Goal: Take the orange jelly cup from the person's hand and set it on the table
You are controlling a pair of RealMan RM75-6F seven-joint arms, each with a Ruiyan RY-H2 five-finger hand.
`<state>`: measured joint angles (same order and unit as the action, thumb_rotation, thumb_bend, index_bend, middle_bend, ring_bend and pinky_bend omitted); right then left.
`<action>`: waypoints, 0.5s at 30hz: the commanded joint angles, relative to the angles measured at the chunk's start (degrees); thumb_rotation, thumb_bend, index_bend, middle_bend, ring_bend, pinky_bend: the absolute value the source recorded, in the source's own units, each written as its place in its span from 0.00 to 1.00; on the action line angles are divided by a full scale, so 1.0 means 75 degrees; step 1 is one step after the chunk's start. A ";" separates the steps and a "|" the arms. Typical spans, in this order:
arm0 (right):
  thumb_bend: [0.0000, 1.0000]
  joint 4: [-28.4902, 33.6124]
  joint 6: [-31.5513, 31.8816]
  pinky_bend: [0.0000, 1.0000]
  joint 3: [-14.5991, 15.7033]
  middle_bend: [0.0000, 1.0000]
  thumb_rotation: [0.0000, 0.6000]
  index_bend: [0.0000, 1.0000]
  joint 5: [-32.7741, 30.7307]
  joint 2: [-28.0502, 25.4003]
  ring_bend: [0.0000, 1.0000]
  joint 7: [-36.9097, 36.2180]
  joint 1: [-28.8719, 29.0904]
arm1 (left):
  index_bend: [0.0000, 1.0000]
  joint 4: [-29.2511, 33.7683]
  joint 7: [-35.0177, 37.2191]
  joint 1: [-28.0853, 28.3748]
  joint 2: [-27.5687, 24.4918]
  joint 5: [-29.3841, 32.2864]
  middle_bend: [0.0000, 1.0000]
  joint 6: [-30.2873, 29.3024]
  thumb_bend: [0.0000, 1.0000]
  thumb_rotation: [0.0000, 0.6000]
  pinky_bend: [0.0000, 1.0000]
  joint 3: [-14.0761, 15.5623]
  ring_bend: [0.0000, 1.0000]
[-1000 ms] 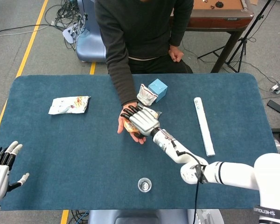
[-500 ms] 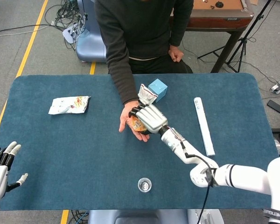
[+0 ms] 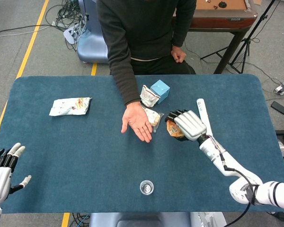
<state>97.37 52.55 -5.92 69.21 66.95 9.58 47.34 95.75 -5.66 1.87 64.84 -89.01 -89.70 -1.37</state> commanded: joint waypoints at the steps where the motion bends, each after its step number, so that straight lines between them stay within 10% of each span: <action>1: 0.43 -0.0280 -0.0063 0.56 0.0185 0.31 1.00 0.46 0.0145 0.0085 0.28 -0.0205 -0.0182 | 0.11 0.0027 -0.0022 0.0000 -0.0008 0.0000 0.07 -0.0005 0.21 1.00 0.03 -0.0004 0.09; 15: 0.43 -0.2276 -0.0869 0.41 0.0612 0.22 1.00 0.35 0.0404 0.1583 0.20 -0.0721 -0.0386 | 0.11 0.0059 -0.0024 -0.0062 -0.0068 0.0019 0.07 -0.0060 0.21 1.00 0.03 0.0016 0.09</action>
<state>81.72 47.16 -1.73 72.21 77.52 4.81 44.61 96.20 -5.85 1.40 64.33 -88.86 -90.14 -1.25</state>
